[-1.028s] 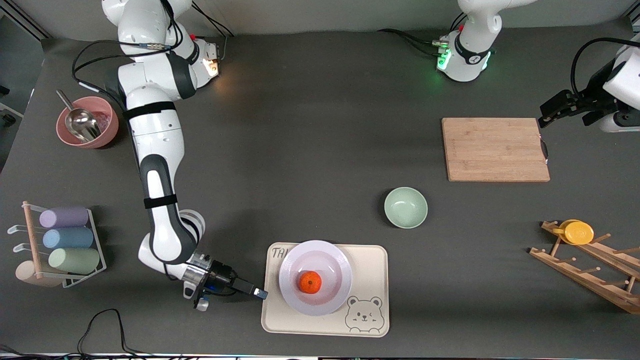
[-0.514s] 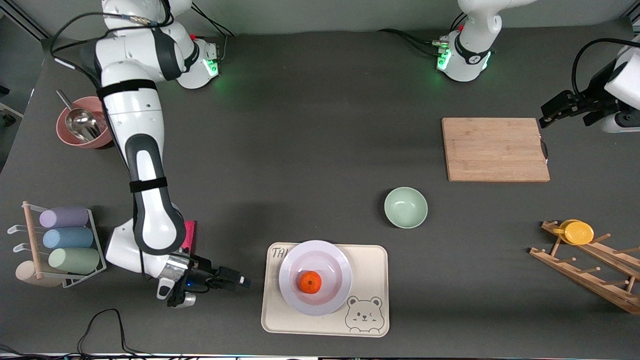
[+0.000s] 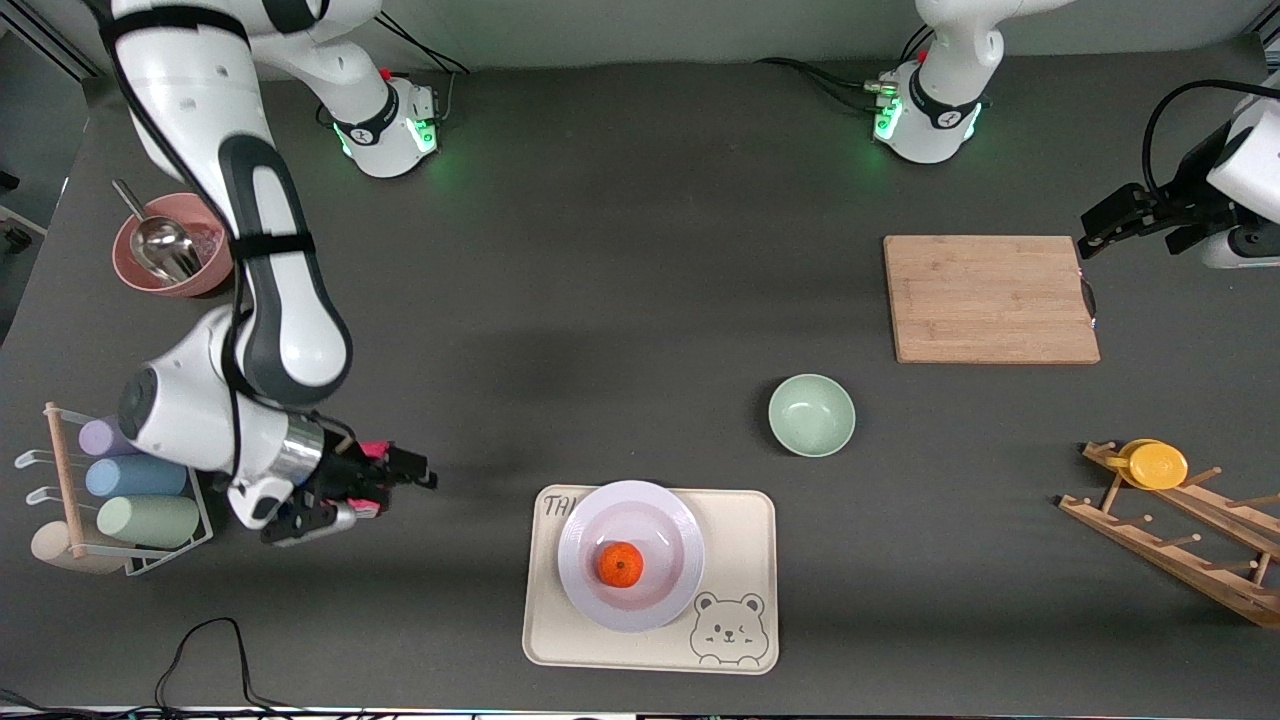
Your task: Place orange and plate with both arms
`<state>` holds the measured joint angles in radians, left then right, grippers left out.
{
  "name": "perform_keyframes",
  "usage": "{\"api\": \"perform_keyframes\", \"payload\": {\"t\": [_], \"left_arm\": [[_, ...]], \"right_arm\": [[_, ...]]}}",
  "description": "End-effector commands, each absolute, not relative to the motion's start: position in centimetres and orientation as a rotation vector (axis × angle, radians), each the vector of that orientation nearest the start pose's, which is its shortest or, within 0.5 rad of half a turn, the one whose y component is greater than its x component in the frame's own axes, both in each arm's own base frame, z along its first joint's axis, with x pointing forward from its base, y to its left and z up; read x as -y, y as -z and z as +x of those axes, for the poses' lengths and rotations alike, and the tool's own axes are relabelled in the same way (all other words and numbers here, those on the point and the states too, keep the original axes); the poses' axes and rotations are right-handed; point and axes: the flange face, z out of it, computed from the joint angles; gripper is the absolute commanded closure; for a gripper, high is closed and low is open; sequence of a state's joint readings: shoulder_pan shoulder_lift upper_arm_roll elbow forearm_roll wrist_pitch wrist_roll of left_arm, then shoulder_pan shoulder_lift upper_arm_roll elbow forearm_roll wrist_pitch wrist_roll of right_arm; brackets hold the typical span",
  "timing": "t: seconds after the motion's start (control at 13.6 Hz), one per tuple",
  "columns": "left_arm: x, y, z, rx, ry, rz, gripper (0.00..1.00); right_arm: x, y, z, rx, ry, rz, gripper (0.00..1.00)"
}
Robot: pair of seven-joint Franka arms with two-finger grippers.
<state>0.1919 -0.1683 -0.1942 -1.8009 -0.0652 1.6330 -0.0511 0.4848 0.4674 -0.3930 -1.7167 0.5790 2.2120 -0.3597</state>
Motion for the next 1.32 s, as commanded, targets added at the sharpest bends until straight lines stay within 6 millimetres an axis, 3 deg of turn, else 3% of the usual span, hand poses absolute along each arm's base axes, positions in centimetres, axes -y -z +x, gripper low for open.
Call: {"api": "perform_keyframes", "payload": {"t": [0.0,0.15,0.29,0.51,0.66,0.88,1.25], "left_arm": [[1.8,-60.7,50.6,0.087,0.016,-3.168,0.0],[2.0,-60.7,50.6,0.082,0.013,-3.168,0.0],[2.0,-60.7,50.6,0.082,0.011,-3.168,0.0],[2.0,-60.6,50.7,0.082,0.008,-3.168,0.0],[1.9,-60.6,50.7,0.084,0.006,-3.168,0.0],[2.0,-60.6,50.7,0.079,0.006,-3.168,0.0],[1.8,-60.5,50.8,0.085,0.011,-3.159,0.0]], "right_arm": [[-8.4,-38.7,60.8,0.239,0.08,-2.962,0.0],[-7.7,-42.2,59.0,0.17,-0.06,-3.006,0.0],[-5.9,-45.9,58.0,0.231,-0.099,-3.082,0.0],[-2.1,-49.2,58.2,0.141,-0.13,-3.104,0.0],[-1.5,-50.7,58.0,0.093,-0.164,-3.112,0.0],[0.7,-55.9,57.7,0.047,-0.116,-3.104,0.0],[0.1,-57.0,57.0,0.058,-0.095,-3.09,0.0]]}}
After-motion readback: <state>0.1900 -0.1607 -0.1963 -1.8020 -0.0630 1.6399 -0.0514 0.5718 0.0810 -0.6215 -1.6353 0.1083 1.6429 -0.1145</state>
